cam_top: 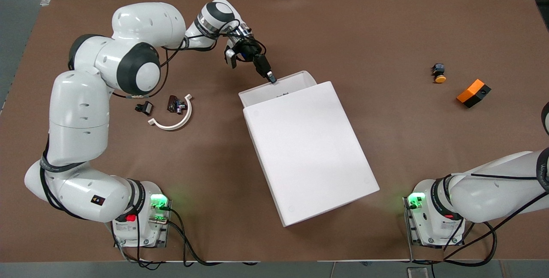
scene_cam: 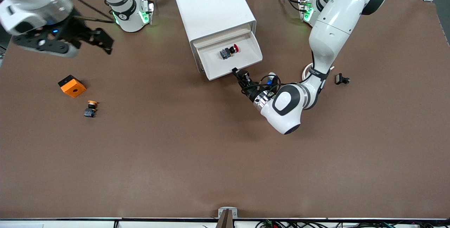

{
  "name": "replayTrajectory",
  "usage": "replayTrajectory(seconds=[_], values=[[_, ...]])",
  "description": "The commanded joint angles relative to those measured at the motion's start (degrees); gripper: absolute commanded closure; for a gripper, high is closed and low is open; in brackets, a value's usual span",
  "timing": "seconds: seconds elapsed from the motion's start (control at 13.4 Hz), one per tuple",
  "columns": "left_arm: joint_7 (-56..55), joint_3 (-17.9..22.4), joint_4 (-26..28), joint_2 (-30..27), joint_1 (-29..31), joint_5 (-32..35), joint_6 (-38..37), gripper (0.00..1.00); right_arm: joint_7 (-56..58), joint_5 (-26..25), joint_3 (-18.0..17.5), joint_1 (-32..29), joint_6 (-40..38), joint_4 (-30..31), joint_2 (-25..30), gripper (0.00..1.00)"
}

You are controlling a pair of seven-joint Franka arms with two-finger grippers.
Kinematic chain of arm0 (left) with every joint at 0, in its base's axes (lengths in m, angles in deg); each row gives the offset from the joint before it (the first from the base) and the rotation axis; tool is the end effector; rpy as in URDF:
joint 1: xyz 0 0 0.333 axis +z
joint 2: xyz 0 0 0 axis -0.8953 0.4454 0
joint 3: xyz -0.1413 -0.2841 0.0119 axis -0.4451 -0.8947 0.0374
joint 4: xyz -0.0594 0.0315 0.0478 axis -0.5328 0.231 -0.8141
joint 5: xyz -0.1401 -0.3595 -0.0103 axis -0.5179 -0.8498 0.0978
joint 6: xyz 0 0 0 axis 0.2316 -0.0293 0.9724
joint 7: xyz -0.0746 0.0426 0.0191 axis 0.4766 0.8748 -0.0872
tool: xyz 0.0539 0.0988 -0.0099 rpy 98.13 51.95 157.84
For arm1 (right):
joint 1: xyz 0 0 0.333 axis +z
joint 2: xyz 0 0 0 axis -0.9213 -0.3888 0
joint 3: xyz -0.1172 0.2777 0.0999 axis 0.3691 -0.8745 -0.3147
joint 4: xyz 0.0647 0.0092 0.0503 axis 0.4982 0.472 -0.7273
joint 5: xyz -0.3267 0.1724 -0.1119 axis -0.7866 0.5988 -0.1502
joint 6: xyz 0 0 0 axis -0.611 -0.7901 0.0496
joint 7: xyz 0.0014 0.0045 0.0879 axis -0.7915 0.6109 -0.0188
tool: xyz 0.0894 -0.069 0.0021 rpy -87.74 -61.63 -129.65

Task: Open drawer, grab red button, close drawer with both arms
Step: 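Lower the right gripper into the drawer and grasp the red button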

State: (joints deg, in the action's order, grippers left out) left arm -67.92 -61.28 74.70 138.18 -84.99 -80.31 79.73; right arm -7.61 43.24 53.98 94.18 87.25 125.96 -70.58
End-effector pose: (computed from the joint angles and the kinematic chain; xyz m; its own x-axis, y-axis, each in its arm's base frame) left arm 0.5325 -0.3862 0.2015 -0.5924 0.8048 -0.0357 0.2155 0.1156 -0.9696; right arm 0.4814 0.2019 0.6469 0.9596 -0.2750 -0.0589 -0.2706 -0.9599 0.0734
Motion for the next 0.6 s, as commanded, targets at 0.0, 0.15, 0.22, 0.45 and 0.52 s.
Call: replayTrajectory(seconds=[0.0,0.15,0.22,0.45,0.52], values=[[0.43,1.62,-2.31,0.56,0.87,-0.86,-0.83,0.98,-19.56,0.19,0.69,9.20,-0.93,-0.59,-2.73,0.00],[1.57,2.15,-2.48,0.65,0.87,-0.78,-0.39,0.77,-32.41,0.37,0.69,15.10,0.47,-0.68,-6.06,0.00],[1.92,2.15,-2.48,0.56,0.87,-0.78,-0.38,0.59,-37.78,0.46,0.69,17.39,2.13,-0.68,-7.65,0.00],[2.10,2.32,-3.71,-0.14,1.92,-0.34,-1.00,0.00,-50.54,3.61,0.69,20.92,7.31,-0.51,-13.27,0.00],[2.02,2.59,-5.72,-0.14,2.10,0.01,-1.78,0.00,-53.53,3.88,0.69,21.80,9.07,-0.16,-15.21,0.00]])
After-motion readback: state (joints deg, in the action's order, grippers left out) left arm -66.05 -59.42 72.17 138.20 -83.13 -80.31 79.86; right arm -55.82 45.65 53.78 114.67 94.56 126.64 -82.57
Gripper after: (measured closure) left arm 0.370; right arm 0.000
